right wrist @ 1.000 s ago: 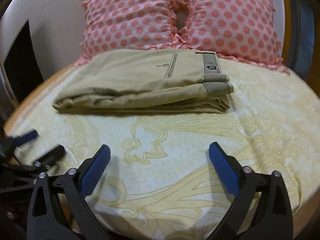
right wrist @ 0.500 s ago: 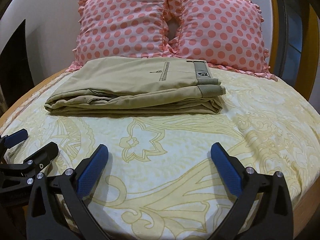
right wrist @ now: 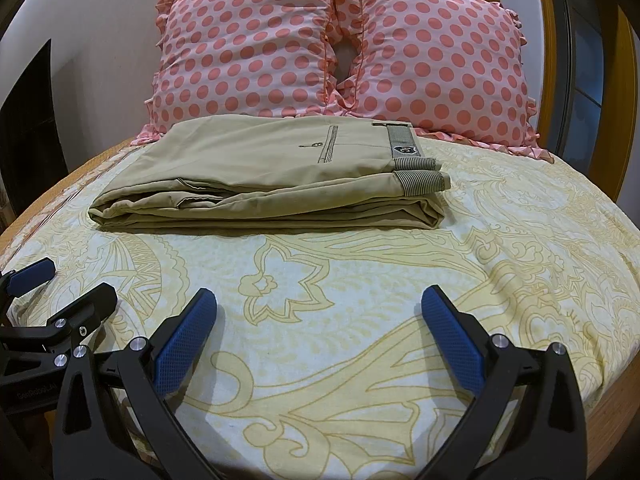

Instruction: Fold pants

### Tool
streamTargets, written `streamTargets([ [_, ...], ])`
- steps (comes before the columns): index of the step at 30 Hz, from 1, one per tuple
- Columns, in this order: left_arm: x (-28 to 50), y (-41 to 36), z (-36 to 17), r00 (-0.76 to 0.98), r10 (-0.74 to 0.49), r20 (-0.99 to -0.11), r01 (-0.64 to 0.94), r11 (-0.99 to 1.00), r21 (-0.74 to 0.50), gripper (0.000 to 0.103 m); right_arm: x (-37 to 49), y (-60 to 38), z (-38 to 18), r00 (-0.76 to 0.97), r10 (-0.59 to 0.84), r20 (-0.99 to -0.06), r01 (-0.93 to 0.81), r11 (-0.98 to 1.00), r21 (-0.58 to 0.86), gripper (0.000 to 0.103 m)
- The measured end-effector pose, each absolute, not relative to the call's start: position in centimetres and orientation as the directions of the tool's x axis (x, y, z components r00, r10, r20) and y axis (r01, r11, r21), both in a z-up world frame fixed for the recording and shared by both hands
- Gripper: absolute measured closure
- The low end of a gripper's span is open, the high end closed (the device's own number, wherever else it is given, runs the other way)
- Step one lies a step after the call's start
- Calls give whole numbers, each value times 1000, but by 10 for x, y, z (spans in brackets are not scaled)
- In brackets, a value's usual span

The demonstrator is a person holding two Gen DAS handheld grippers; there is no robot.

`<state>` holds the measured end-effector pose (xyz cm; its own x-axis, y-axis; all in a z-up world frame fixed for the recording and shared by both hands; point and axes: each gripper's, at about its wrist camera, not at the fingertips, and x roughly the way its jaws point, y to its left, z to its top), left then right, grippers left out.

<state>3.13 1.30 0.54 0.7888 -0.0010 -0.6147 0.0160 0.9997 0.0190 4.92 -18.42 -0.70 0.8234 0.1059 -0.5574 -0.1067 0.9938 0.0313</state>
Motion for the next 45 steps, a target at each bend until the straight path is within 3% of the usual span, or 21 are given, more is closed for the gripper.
streamTargets([
  [45, 33, 13, 6, 793, 2, -610, 11, 1000, 18, 2, 50, -183, -8, 826, 106, -554, -106, 994, 31, 1],
])
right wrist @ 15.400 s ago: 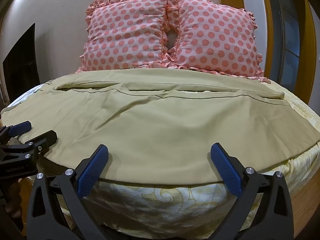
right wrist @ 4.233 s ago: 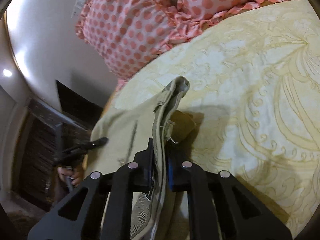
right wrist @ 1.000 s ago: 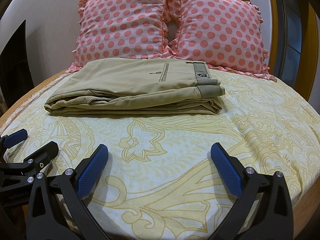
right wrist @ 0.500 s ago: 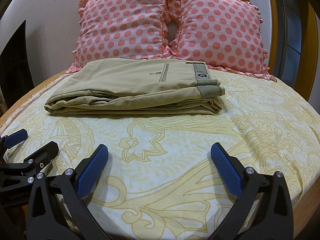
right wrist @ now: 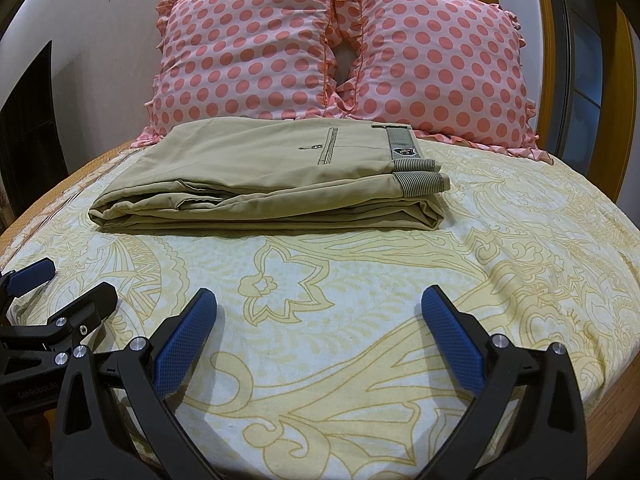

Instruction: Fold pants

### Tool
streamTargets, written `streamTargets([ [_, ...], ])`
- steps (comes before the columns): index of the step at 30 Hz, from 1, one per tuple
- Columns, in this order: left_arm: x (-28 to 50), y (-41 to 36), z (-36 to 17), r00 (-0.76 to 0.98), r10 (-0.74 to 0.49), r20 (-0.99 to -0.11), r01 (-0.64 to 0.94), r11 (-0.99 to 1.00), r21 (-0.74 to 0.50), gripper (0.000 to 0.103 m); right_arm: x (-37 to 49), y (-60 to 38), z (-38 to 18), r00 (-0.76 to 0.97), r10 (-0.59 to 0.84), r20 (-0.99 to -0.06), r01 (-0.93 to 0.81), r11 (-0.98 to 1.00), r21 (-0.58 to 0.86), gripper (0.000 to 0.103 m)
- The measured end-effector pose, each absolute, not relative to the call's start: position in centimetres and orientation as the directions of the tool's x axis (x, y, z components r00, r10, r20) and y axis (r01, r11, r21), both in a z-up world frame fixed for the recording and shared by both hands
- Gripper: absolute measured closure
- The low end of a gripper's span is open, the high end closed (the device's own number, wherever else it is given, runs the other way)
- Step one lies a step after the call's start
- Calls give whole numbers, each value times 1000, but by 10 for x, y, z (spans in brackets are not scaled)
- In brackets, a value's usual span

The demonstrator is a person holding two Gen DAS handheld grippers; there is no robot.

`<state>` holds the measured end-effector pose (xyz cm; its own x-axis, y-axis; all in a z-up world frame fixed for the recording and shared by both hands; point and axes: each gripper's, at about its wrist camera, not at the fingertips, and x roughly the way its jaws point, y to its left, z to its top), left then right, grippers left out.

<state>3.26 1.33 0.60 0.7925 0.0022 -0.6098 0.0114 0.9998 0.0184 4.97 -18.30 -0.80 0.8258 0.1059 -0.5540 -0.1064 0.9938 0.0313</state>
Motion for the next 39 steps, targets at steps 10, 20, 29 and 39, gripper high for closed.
streamTargets([
  [10, 33, 13, 6, 793, 3, -609, 11, 1000, 18, 2, 50, -183, -8, 826, 106, -553, -106, 994, 31, 1],
  [20, 33, 13, 6, 793, 4, -609, 10, 1000, 18, 2, 50, -183, -8, 827, 106, -552, -107, 994, 31, 1],
  [29, 34, 14, 7, 794, 6, -608, 3, 1000, 14, 2, 50, -182, -8, 827, 106, -552, -106, 994, 31, 1],
  [39, 35, 17, 8, 796, 7, -606, 3, 1000, 14, 2, 51, -182, -9, 828, 105, -551, -105, 994, 31, 1],
])
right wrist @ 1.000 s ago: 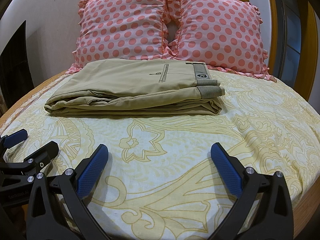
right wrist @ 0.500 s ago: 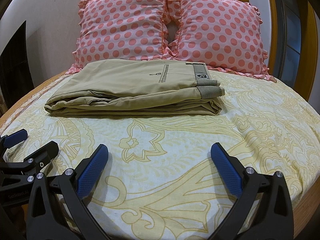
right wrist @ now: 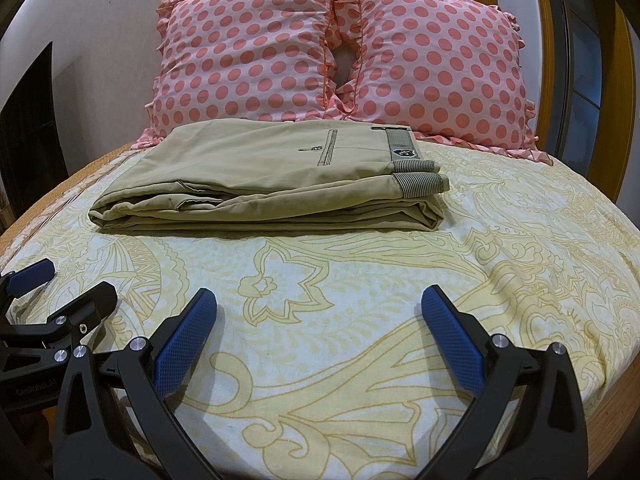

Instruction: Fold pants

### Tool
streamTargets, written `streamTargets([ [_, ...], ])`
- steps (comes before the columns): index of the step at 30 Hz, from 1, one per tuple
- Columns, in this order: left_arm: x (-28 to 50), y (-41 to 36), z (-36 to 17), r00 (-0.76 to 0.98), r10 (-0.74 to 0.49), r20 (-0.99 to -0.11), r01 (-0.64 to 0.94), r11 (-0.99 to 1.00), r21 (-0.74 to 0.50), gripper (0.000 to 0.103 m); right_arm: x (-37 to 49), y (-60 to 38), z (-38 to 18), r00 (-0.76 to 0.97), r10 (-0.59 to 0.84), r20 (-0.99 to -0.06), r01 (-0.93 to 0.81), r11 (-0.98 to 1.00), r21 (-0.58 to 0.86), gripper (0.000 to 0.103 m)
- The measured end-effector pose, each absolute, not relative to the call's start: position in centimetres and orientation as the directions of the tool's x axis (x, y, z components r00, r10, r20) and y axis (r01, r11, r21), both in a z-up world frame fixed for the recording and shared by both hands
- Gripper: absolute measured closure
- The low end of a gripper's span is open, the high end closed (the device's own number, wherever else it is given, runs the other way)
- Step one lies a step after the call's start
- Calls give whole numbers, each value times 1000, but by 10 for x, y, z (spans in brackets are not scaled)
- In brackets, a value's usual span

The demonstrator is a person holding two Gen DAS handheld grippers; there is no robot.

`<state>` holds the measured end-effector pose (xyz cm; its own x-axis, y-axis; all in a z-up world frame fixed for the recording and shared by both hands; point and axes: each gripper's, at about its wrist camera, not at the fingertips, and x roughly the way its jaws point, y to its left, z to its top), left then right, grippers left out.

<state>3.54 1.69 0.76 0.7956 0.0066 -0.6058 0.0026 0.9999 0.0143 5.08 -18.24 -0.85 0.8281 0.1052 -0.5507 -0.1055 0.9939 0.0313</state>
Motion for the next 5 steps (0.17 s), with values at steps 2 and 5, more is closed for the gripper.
streamTargets([
  [2, 36, 17, 8, 795, 7, -606, 2, 1000, 15, 2, 51, -182, -9, 828, 105, -551, -105, 994, 31, 1],
  [5, 35, 17, 8, 796, 8, -605, 1, 1000, 14, 2, 51, -182, -9, 828, 105, -550, -105, 994, 31, 1],
])
